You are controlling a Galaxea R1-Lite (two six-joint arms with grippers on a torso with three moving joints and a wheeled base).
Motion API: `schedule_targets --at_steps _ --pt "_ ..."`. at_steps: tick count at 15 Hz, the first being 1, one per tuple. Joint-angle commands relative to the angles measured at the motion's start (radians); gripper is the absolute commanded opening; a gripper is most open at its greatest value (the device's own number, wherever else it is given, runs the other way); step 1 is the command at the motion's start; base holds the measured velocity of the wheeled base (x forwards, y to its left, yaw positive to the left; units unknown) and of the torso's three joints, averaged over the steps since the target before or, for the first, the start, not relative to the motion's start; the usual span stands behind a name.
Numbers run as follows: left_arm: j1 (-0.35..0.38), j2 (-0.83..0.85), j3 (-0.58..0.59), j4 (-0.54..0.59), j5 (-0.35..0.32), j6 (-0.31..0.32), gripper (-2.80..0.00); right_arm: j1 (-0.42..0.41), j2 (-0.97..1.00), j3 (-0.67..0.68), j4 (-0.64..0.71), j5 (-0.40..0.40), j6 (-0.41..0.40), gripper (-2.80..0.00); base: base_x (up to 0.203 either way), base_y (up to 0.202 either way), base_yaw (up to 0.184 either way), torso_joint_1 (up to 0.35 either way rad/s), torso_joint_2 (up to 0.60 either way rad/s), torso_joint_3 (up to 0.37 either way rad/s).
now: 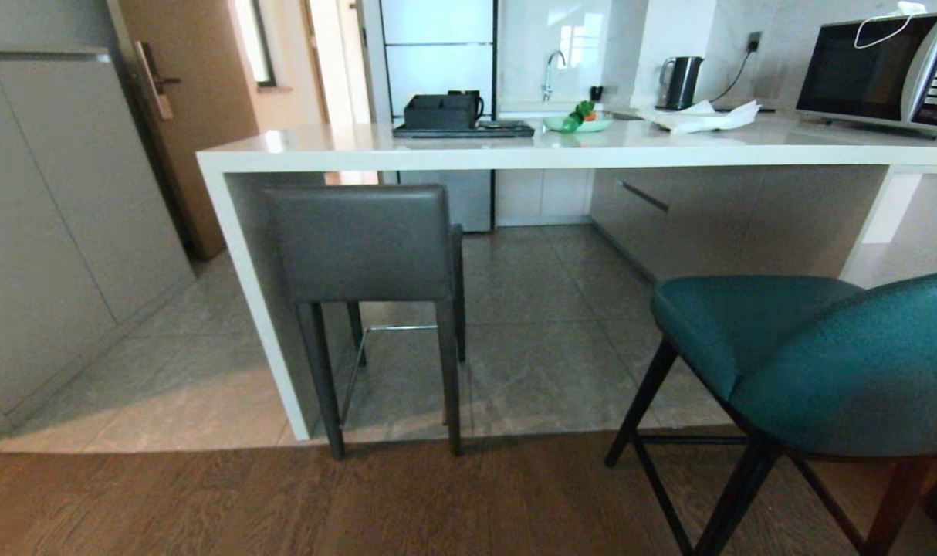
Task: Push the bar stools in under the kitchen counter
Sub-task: Push the blue chair back under the dining table
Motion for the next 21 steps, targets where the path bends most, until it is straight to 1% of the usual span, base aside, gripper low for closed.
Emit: schedule_targets --at_steps 1,21 --pt "0.0 0.002 0.003 -0.001 0.0 0.0 -2.8 0.0 0.002 -0.001 0.001 0.0 0.0 -2.8 0.0 -0.199 0.002 0.006 0.0 0.007" --pt "0.0 0.002 0.003 -0.001 0.0 0.0 -2.8 0.0 0.002 -0.001 0.001 0.0 0.0 -2.8 0.0 -0.195 0.002 0.002 0.0 0.001"
